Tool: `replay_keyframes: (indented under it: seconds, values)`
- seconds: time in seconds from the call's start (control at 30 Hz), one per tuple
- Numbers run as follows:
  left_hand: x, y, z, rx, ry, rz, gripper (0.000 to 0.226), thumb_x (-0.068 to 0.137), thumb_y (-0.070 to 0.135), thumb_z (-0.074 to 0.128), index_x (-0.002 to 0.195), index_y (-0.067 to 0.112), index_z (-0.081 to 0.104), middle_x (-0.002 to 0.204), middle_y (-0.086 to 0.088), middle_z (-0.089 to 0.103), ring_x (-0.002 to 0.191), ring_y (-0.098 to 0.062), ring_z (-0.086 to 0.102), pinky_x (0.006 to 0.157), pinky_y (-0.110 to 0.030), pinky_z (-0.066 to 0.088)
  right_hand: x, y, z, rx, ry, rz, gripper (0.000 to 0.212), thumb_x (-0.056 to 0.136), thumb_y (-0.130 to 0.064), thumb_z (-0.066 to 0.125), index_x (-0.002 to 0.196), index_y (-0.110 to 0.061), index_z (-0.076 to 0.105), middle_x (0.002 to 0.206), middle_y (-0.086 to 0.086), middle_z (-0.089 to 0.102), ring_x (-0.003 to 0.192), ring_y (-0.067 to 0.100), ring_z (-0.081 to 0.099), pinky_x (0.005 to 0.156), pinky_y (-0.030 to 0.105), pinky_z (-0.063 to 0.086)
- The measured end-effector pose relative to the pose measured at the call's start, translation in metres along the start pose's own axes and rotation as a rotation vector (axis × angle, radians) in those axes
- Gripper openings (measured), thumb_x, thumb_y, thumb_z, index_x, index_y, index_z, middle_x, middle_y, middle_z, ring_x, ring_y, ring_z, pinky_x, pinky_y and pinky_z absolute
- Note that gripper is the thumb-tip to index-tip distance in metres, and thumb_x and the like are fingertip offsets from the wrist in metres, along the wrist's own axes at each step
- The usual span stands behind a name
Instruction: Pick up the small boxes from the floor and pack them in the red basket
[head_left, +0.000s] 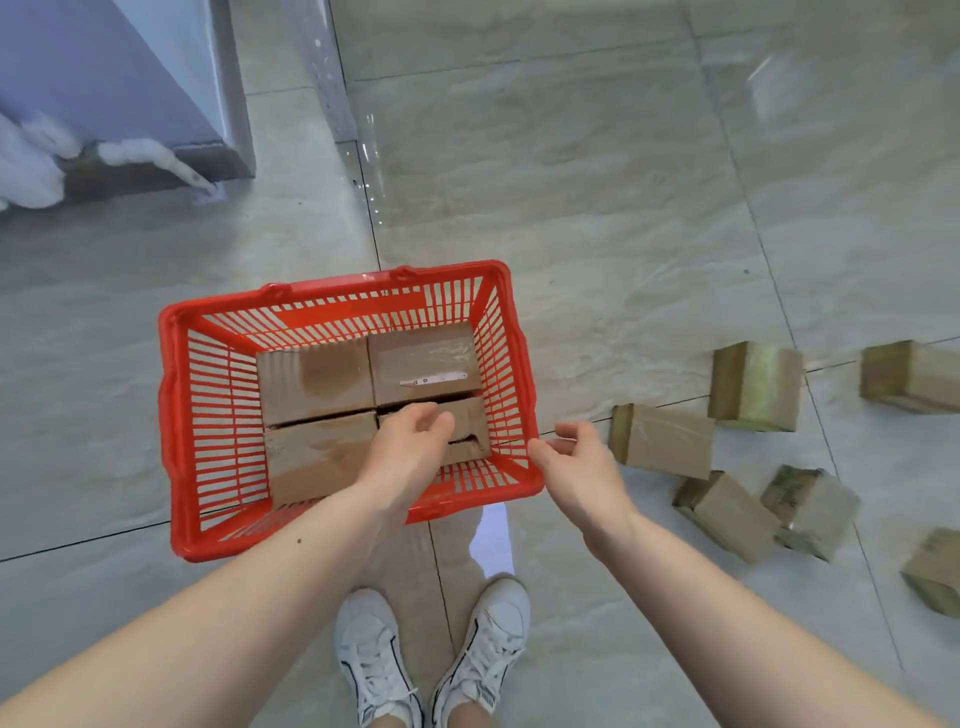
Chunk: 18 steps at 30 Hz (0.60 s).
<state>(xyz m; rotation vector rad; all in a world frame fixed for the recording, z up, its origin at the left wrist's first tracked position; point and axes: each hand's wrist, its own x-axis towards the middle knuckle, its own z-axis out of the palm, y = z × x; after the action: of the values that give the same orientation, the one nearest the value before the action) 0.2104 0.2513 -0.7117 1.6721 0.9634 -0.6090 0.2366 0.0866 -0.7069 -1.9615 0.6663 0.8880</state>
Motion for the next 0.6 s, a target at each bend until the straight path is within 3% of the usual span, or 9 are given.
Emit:
replay_keyframes:
  seconds: [0.17,0.23,0.3,0.37,0.47,0.6]
  values:
    - [-0.020,0.041,0.032,0.002,-0.089,0.062,0.032,0.099,0.030,0.049,0.127,0.017,0.060,0.115,0.010,0.060,0.084,0.005,0.054,0.069,-0.012,0.041,-0.016,0.013,-0.058,-0.002,0.091,0.047,0.048,0.091,-0.025,0.059,0.136,-0.014,0.046,0.115,-0.002,0.058,0.104,0.017,0.056,0.086,0.028,0.040]
    - [-0.026,0.052,0.047,0.003,-0.141,0.069,0.037,0.092,0.039,0.052,0.119,0.016,0.064,0.120,0.003,0.068,0.092,-0.006,0.064,0.086,-0.025,0.053,-0.018,0.024,-0.080,0.016,0.124,0.075,0.047,0.091,-0.024,0.060,0.134,-0.014,0.046,0.117,-0.001,0.060,0.107,0.019,0.057,0.090,0.030,0.043]
    - [-0.028,0.057,0.064,0.013,-0.177,0.066,0.042,0.086,0.042,0.053,0.117,0.017,0.066,0.120,-0.009,0.070,0.092,-0.017,0.066,0.097,-0.041,0.053,-0.017,0.035,-0.101,0.026,0.144,0.107,0.047,0.091,-0.024,0.060,0.134,-0.014,0.046,0.114,-0.001,0.059,0.107,0.019,0.057,0.090,0.031,0.044]
    - [-0.032,0.064,0.084,0.039,-0.181,0.070,0.032,0.093,0.034,0.054,0.118,0.018,0.065,0.119,-0.008,0.069,0.095,-0.021,0.066,0.099,-0.042,0.052,-0.012,0.047,-0.121,0.025,0.163,0.133,0.048,0.090,-0.025,0.061,0.134,-0.014,0.046,0.113,-0.001,0.060,0.106,0.022,0.059,0.091,0.035,0.047]
    - [-0.033,0.069,0.115,0.086,-0.189,0.066,0.034,0.096,0.030,0.053,0.126,0.014,0.063,0.127,-0.003,0.065,0.118,-0.023,0.060,0.106,-0.041,0.046,0.004,0.063,-0.149,0.015,0.181,0.175,0.047,0.088,-0.027,0.062,0.131,-0.016,0.047,0.116,0.001,0.061,0.108,0.026,0.061,0.095,0.041,0.050]
    - [-0.026,0.070,0.161,0.088,-0.184,0.030,0.036,0.097,0.033,0.052,0.128,0.016,0.061,0.122,0.004,0.062,0.118,-0.020,0.059,0.106,-0.036,0.045,0.042,0.083,-0.187,0.010,0.181,0.184,0.052,0.084,-0.032,0.065,0.130,-0.015,0.048,0.116,0.002,0.062,0.109,0.027,0.062,0.097,0.048,0.051]
